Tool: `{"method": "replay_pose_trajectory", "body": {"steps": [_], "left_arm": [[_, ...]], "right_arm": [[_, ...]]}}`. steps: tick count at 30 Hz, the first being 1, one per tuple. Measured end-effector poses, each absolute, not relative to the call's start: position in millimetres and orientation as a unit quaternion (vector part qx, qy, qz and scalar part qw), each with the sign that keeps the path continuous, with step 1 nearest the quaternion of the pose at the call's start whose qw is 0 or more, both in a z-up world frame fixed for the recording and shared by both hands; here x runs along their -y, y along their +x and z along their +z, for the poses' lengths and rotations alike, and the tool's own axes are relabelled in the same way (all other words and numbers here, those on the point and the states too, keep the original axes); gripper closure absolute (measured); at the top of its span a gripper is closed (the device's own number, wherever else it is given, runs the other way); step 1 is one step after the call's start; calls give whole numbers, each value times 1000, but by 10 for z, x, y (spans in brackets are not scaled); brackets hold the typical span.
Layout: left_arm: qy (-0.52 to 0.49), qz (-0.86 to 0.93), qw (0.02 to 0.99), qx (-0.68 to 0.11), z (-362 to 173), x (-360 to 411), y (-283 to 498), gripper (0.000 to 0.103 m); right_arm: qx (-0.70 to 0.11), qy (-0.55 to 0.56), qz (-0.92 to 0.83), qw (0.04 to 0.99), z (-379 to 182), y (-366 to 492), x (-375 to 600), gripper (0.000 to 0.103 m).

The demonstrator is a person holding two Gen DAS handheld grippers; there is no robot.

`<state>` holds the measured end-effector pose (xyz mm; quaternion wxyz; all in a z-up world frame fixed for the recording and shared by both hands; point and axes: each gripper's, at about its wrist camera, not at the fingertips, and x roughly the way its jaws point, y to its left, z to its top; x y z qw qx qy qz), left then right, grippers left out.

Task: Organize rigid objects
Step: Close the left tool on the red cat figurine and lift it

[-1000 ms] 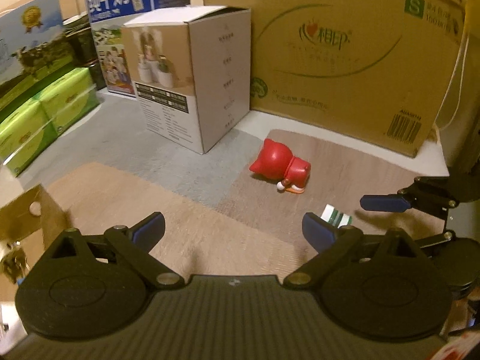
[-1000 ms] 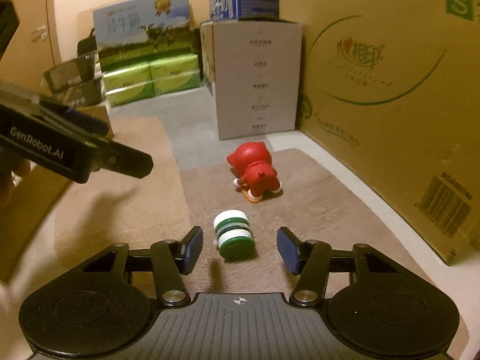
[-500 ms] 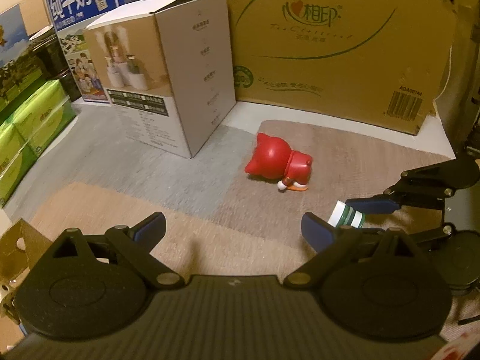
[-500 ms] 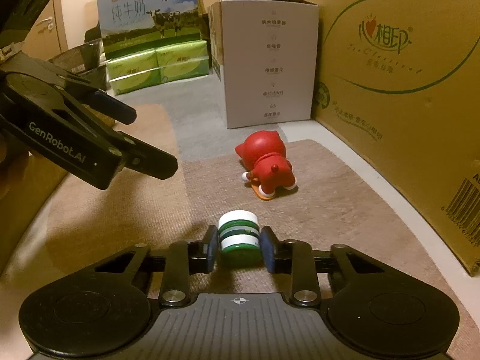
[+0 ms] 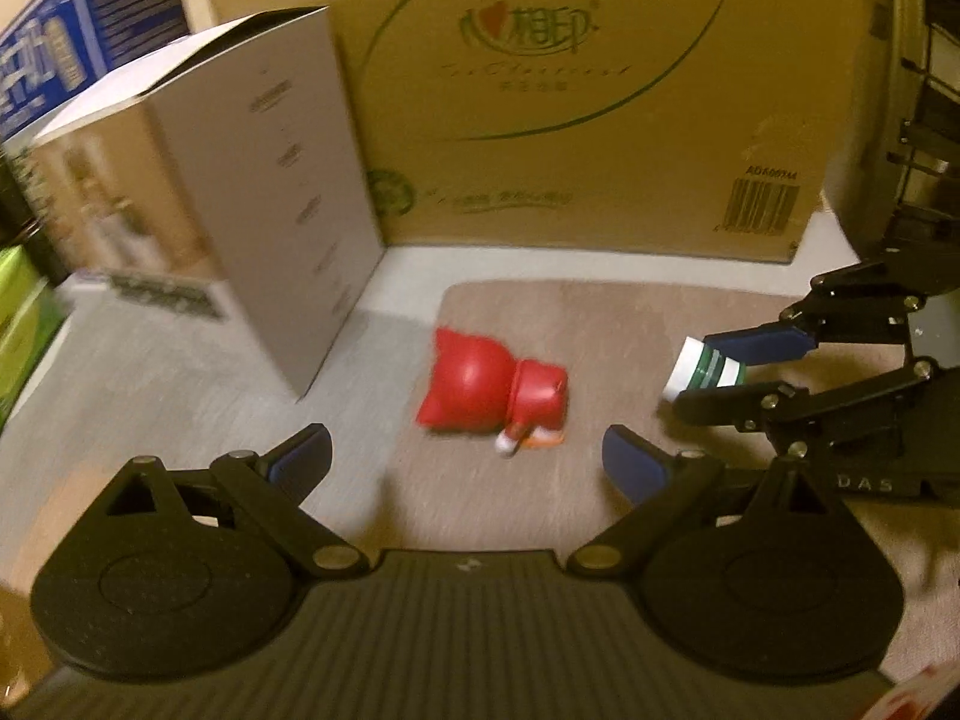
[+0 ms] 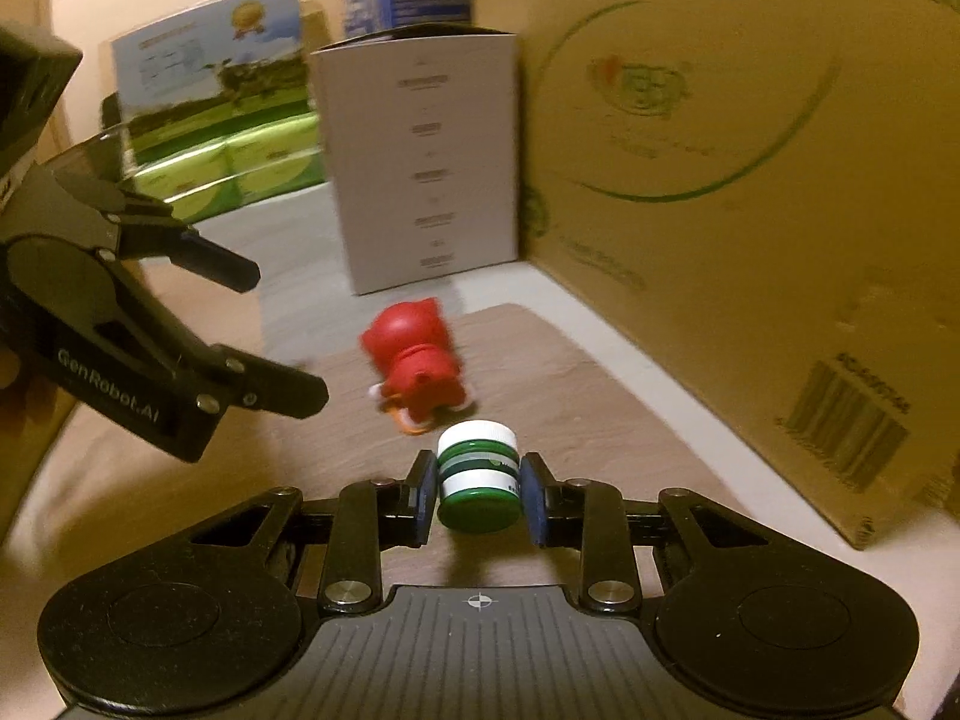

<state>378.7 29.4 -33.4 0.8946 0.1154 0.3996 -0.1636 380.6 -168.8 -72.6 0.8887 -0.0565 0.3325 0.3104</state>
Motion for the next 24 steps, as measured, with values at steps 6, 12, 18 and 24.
{"method": "replay_pose_trajectory", "body": {"steps": [6, 12, 18, 24], "left_arm": [[126, -191, 888, -398, -494, -206, 4018, 14], [129, -208, 884, -398, -626, -152, 4155, 21], [131, -211, 880, -405, -678, -147, 4231, 37], [105, -187, 880, -425, -618, -203, 4151, 38]], "right_arm": [[-337, -45, 288, 895, -754, 3895, 1773, 73], [-344, -31, 273, 898, -790, 3944, 1828, 73], [-345, -26, 269, 899, -798, 3953, 1811, 73], [-348, -22, 266, 899, -797, 3934, 1799, 73]]}}
